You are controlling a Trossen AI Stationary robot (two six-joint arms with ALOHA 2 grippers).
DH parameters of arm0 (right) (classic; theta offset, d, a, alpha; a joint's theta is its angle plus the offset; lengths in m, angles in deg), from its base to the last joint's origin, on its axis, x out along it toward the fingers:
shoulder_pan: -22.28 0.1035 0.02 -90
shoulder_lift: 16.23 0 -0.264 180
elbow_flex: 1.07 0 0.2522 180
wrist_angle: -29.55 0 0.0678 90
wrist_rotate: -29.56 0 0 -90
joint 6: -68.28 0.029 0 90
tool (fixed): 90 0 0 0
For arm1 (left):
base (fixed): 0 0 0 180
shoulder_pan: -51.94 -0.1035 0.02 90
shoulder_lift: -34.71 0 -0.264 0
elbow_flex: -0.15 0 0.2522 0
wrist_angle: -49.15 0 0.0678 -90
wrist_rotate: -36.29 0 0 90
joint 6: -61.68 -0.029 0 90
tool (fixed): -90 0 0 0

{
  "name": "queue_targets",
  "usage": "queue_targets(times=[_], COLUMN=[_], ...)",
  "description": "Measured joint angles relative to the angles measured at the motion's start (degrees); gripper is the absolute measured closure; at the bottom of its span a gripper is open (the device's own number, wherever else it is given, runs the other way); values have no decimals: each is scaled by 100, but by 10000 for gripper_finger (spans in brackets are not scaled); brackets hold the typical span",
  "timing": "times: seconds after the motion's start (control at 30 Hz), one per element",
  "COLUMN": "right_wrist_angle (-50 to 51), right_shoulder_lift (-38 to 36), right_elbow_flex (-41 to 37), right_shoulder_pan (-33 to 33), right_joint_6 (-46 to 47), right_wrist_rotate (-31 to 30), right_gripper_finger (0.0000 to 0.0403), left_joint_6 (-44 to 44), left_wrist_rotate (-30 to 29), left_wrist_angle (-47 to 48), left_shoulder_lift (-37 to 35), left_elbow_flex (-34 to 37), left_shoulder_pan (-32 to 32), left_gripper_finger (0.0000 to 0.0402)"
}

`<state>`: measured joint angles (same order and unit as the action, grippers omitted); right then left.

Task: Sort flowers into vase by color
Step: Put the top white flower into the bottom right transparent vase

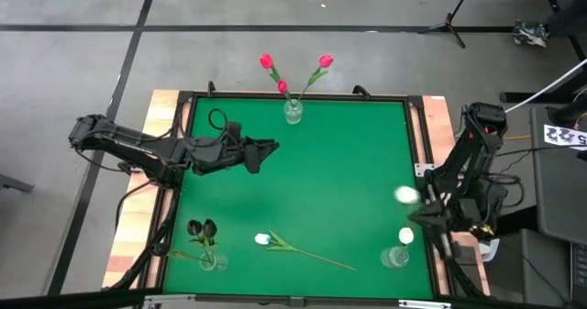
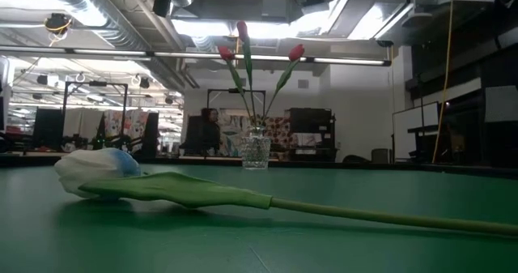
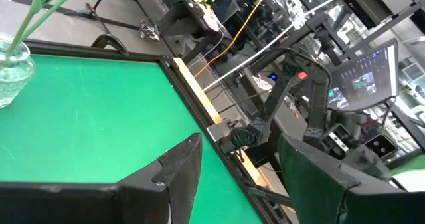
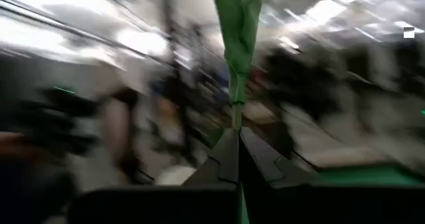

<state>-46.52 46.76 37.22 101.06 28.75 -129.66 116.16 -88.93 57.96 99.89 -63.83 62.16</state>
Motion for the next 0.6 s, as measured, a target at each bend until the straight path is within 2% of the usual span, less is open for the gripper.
queue_targets(times=[0.07, 0.2, 0.33, 0.47, 0.6], right_wrist_angle=[243, 243, 500, 649, 612], right_shoulder_lift=[107, 198, 237, 252, 121], right_elbow_flex=[191, 338, 484, 669, 1193], right_shoulder_pan=[12, 337, 358, 182, 180], right_joint_6=[-155, -148, 402, 928, 38], right_wrist_rotate=[-742, -1147, -2043, -2080, -1845], right_gripper_finger=[403, 403, 403, 403, 403], left_joint_6=[0, 0, 0, 3, 147], left_wrist_rotate=[-1, 0, -24, -218, -264], left_wrist_angle=[-1, 0, 2, -14, -63], left_shoulder_lift=[0, 0, 0, 0, 42], left_elbow_flex=[0, 0, 0, 0, -9], left_shoulder_pan=[-2, 0, 0, -2, -2], left_gripper_finger=[208, 208, 208, 208, 208])
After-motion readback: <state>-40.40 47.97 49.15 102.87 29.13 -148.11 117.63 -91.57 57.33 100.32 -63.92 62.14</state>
